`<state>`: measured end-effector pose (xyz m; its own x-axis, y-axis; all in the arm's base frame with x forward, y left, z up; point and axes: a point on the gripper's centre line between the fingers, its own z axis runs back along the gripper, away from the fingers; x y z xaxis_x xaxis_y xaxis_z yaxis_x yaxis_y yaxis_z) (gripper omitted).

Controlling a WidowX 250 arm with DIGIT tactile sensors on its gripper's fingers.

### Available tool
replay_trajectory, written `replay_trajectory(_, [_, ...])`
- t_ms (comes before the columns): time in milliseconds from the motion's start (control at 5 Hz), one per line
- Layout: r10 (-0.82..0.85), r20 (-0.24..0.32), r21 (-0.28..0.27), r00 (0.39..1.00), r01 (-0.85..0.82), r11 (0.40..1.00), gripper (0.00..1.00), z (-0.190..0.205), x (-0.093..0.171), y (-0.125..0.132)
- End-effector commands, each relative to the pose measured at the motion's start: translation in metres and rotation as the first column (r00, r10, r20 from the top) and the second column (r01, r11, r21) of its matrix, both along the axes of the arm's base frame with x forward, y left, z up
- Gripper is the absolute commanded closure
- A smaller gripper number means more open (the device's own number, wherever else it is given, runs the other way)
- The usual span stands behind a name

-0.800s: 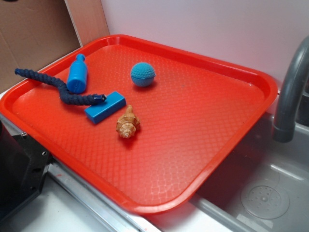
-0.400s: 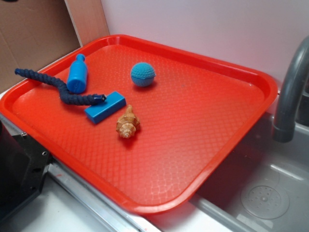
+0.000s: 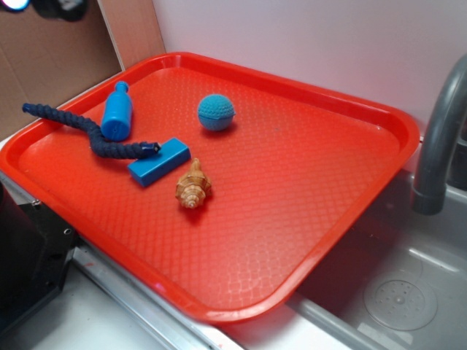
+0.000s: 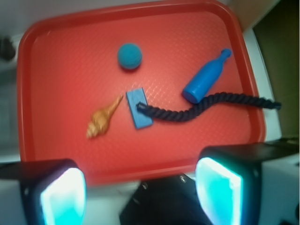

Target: Grab the blue ball.

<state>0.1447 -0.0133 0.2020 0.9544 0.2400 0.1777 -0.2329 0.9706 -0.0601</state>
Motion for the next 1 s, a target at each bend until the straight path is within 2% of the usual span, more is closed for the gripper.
replay_trajectory(0, [0.139, 0.098, 0.021, 0.985, -0.141, 0.990, 0.00, -0.043, 0.055, 0.000])
replay_trajectory(200, [0.144, 0.114, 0.027, 0.983, -0.148, 0.989, 0.00, -0.065, 0.082, 0.003])
replay_trajectory(400, [0.129, 0.125, 0.010, 0.984, -0.132, 0.991, 0.00, -0.095, 0.115, 0.011])
replay_trajectory(600, [0.101, 0.098, 0.048, 0.990, -0.106, 0.993, 0.00, -0.120, 0.134, 0.010])
replay_trajectory(800, [0.088, 0.072, 0.059, 0.994, -0.092, 0.994, 0.00, -0.133, 0.136, 0.012])
